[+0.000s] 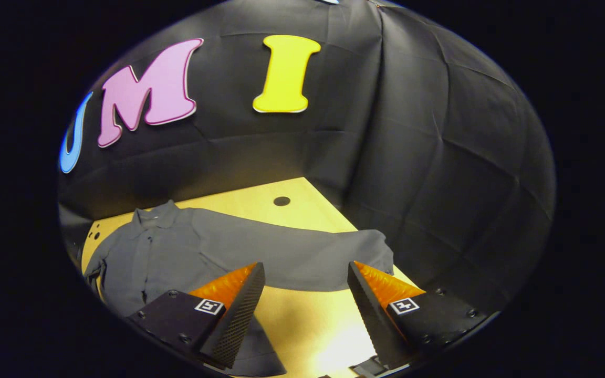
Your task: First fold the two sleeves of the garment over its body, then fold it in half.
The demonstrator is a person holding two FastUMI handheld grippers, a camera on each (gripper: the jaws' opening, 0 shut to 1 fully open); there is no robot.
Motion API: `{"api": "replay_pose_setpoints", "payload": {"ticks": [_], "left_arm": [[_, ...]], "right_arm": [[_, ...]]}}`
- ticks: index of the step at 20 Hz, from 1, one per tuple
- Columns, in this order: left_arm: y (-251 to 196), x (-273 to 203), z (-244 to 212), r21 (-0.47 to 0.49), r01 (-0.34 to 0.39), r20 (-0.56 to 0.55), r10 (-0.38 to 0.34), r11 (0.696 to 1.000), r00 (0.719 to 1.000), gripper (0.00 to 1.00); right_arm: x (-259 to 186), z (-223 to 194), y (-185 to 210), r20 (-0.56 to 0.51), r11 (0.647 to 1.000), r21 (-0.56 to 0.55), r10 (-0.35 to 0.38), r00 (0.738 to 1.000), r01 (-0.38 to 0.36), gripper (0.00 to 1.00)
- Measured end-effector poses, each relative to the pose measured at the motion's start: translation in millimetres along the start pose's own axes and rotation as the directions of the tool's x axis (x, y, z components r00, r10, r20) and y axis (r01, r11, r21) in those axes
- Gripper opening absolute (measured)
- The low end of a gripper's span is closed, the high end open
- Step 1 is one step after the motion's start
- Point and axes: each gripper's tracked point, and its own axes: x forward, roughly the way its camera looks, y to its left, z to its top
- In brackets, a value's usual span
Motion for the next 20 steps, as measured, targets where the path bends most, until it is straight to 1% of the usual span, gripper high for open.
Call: {"api": "replay_pose_setpoints", "payload": {"ticks": [2,4,9,11,13,15,18,20], "left_arm": [[1,1,-4,-0.003,-0.025,-0.010,0.025,1.000,1.000,0.96],[-4,4,-8,0.004,-0.032,-0.023,0.032,0.999,0.999,0.96],[-9,13,-18,0.079,-0.036,-0.057,0.041,0.996,0.998,0.96],[-10,17,-21,0.094,-0.047,-0.069,0.054,0.994,0.996,0.96],[-14,19,-22,0.096,-0.050,-0.077,0.057,0.994,0.995,0.96],[-20,22,-21,0.100,-0.042,-0.080,0.050,0.994,0.996,0.96],[-27,26,-19,0.134,-0.035,-0.083,0.046,0.990,0.995,0.96],[-38,26,-21,0.147,-0.014,-0.089,0.027,0.989,0.996,0.96]], "right_arm": [[17,-6,-16,-0.023,1.000,0.002,-0.027,0.999,0.027,0.98],[36,-8,-31,-0.043,0.999,0.015,-0.044,0.998,0.044,0.98],[84,-26,-76,-0.106,0.992,0.042,-0.110,0.988,0.115,0.98],[101,-34,-90,-0.128,0.990,0.047,-0.129,0.983,0.136,0.98],[118,-38,-97,-0.140,0.989,0.065,-0.121,0.983,0.131,0.98],[130,-43,-107,-0.158,0.987,0.071,-0.132,0.979,0.144,0.98],[151,-49,-115,-0.174,0.987,0.052,-0.144,0.974,0.155,0.98],[165,-49,-123,-0.177,0.985,0.065,-0.148,0.973,0.162,0.98]]}}
